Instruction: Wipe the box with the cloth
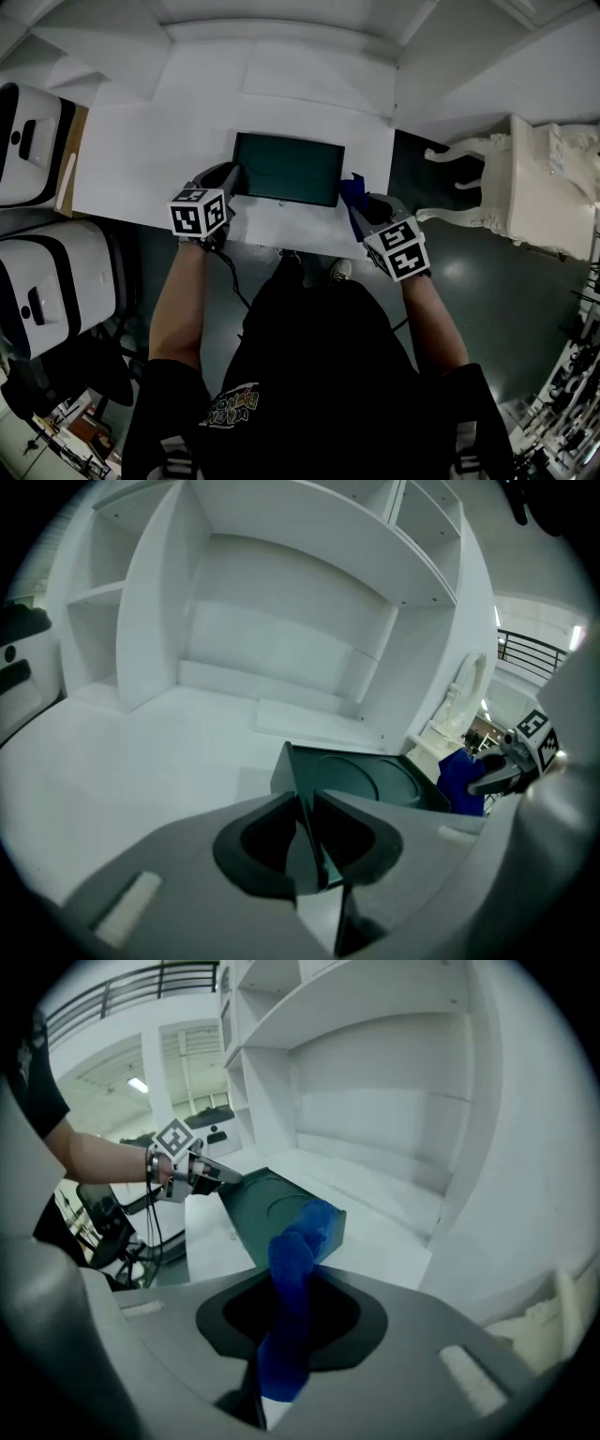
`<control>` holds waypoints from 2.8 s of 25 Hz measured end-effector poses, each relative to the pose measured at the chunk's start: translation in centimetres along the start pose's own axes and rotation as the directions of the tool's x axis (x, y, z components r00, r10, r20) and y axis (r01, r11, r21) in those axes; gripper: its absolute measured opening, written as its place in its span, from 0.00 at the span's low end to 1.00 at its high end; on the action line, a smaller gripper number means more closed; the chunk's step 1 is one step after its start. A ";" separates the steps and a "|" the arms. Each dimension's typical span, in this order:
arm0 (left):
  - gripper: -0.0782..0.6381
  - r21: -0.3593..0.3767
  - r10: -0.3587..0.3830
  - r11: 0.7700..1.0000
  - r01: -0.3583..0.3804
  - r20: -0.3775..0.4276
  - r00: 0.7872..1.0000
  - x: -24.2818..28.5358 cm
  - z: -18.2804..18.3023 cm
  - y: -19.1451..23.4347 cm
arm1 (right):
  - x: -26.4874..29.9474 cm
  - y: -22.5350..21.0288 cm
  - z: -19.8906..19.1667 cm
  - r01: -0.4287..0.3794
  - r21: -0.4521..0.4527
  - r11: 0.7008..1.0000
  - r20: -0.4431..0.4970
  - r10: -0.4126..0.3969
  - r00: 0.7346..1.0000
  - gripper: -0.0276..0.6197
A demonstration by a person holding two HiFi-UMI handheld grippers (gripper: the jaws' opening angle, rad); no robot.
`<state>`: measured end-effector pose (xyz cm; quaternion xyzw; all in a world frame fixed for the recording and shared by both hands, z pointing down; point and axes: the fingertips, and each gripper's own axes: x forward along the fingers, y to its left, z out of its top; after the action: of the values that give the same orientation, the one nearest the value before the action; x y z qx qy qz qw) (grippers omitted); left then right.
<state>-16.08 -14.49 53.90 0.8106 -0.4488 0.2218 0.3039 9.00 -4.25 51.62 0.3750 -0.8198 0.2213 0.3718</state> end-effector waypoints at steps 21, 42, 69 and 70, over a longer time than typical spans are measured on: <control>0.21 -0.032 -0.026 0.999 0.027 0.014 1.000 0.4 -0.1 0.0 | 8.0 6.8 -3.8 -0.138 0.192 0.972 -0.124 0.164 0.979 0.19; 0.22 -0.082 -0.113 0.990 0.115 0.035 0.993 0.5 -0.2 0.2 | 11.7 13.1 0.9 -0.241 0.405 0.882 -0.060 0.289 0.956 0.19; 0.23 -0.123 -0.133 0.983 0.138 0.047 0.990 0.6 -0.3 0.2 | 18.4 19.5 7.2 -0.333 0.440 0.834 0.024 0.359 0.933 0.19; 0.23 -0.119 -0.134 0.983 0.139 0.044 0.990 0.5 -0.3 0.3 | 18.2 19.3 7.1 -0.330 0.442 0.834 0.026 0.356 0.934 0.19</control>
<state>-16.06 -14.73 54.52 0.8232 -0.4103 0.1581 0.3592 -17.30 -5.02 59.69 0.2895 -0.7914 0.4739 0.2555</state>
